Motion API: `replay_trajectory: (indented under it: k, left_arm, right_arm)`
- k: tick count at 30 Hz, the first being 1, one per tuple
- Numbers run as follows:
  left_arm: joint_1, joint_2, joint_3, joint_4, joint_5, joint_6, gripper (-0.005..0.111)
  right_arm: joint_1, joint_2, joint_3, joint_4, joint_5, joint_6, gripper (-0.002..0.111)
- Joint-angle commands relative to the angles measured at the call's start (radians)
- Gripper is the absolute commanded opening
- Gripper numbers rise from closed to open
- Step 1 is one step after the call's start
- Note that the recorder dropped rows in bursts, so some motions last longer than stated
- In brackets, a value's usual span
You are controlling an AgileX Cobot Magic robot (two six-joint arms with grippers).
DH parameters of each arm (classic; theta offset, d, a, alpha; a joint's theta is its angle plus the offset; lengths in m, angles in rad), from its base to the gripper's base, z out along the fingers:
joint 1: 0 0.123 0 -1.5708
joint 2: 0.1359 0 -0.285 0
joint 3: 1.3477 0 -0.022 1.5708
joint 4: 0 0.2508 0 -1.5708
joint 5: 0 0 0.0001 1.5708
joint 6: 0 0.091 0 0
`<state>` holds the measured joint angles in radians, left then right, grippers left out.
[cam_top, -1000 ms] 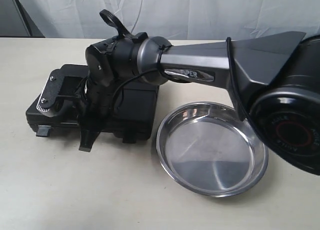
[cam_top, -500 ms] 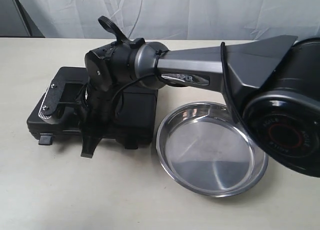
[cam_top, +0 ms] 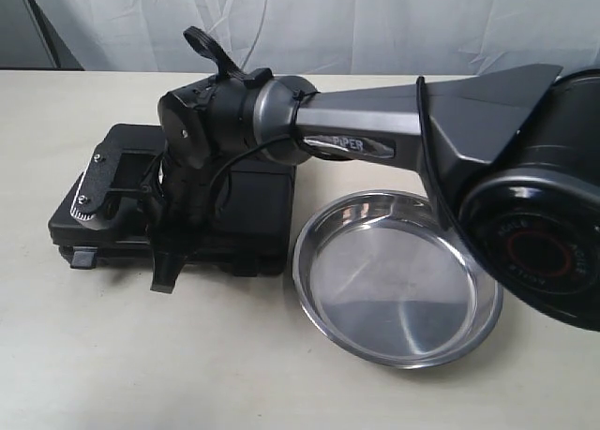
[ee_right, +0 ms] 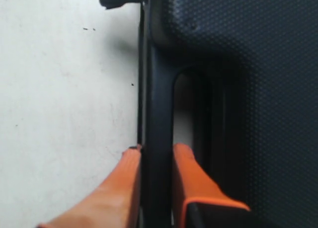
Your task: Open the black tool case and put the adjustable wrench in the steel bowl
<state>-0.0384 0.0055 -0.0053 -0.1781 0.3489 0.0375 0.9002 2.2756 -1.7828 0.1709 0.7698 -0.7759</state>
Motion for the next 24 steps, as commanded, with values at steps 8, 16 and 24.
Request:
replay_trajectory:
  k: [8,16,24]
  left_arm:
    - [-0.004,-0.006,0.005,0.001,-0.011,-0.004,0.0]
    - [-0.004,-0.006,0.005,0.001,-0.011,-0.004,0.0]
    - [-0.004,-0.006,0.005,0.001,-0.011,-0.004,0.0]
  right_arm:
    - [-0.003,-0.066,-0.007,-0.11,-0.117,-0.013,-0.001]
    - [-0.003,-0.072,-0.007,-0.171,-0.143,-0.01,-0.001]
    - [-0.003,-0.072,-0.007,-0.215,-0.171,-0.01,-0.001]
